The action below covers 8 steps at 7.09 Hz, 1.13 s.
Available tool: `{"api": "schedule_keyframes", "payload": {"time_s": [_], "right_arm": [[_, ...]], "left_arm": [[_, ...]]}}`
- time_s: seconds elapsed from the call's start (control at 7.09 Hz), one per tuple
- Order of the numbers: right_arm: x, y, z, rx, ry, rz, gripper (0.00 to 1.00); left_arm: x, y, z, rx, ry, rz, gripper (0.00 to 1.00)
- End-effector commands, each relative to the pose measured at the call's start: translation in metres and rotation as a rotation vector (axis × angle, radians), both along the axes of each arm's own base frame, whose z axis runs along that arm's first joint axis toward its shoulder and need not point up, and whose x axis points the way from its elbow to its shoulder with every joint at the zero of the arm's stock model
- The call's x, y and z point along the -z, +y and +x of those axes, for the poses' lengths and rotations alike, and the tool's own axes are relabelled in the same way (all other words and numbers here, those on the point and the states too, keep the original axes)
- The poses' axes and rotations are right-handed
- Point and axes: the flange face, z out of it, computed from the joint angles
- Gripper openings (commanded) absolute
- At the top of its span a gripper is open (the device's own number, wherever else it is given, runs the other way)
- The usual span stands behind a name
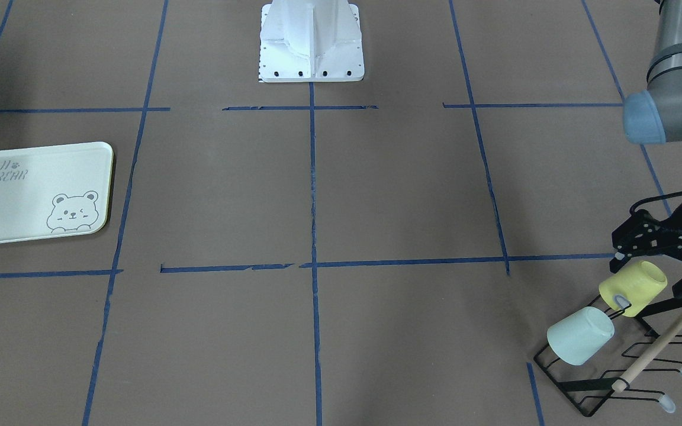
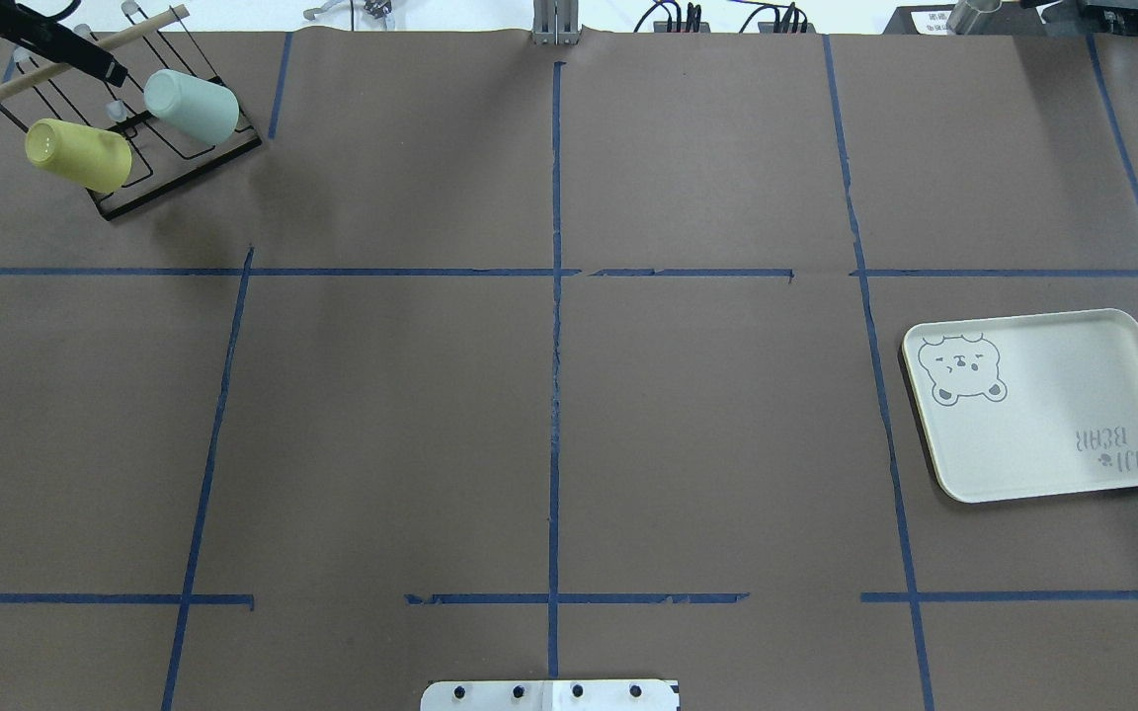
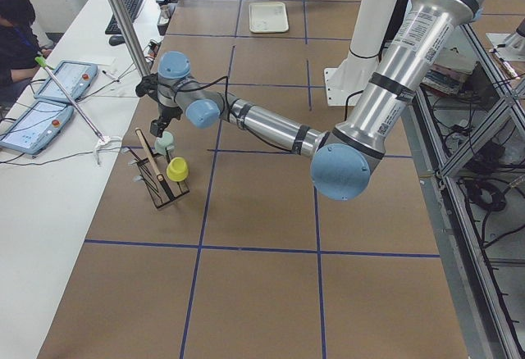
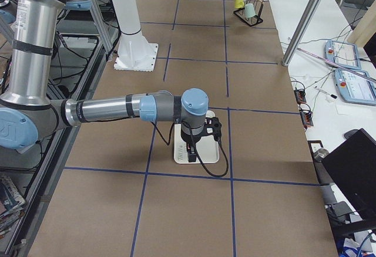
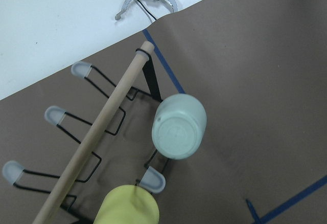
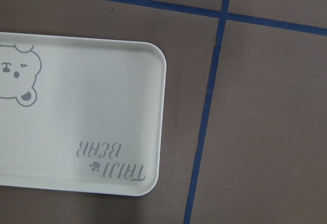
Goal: Left arm grabs green cup and hands to right arm on tray
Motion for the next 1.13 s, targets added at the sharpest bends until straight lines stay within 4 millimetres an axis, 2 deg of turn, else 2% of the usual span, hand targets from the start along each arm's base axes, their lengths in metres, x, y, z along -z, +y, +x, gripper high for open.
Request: {"api": "schedule_keyframes", "payload": {"time_s": [0.0,0.14,0.28,0.42,0.71,0.85,0.99], "right_arm": [[0.0,0.0,0.0,0.0,0.0,0.0,1.0],[-0.001,0.0,0.0,0.0,0.0,-0.002,1.0],[-0.001,0.0,0.0,0.0,0.0,-0.002,1.0],[-0.002,0.0,0.0,0.0,0.0,-0.004,1.0],[-0.002,0.0,0.0,0.0,0.0,-0.005,1.0],[-0.002,0.0,0.0,0.0,0.0,-0.005,1.0],[-0.002,0.0,0.0,0.0,0.0,-0.005,1.0]], "left_arm": [[-0.017,-0.02,0.022,0.02,0.04,-0.003,1.0],[-0.028,-0.029,0.032,0.042,0.028,0.021,1.0],[-0.031,-0.027,0.056,0.077,0.017,0.028,1.0],[-0.031,-0.023,0.07,0.077,0.024,0.012,1.0],[-0.034,-0.022,0.076,0.097,0.006,0.022,1.0],[-0.035,-0.019,0.089,0.105,-0.012,0.03,1.0],[-0.036,-0.02,0.089,0.108,-0.014,0.031,1.0]]}}
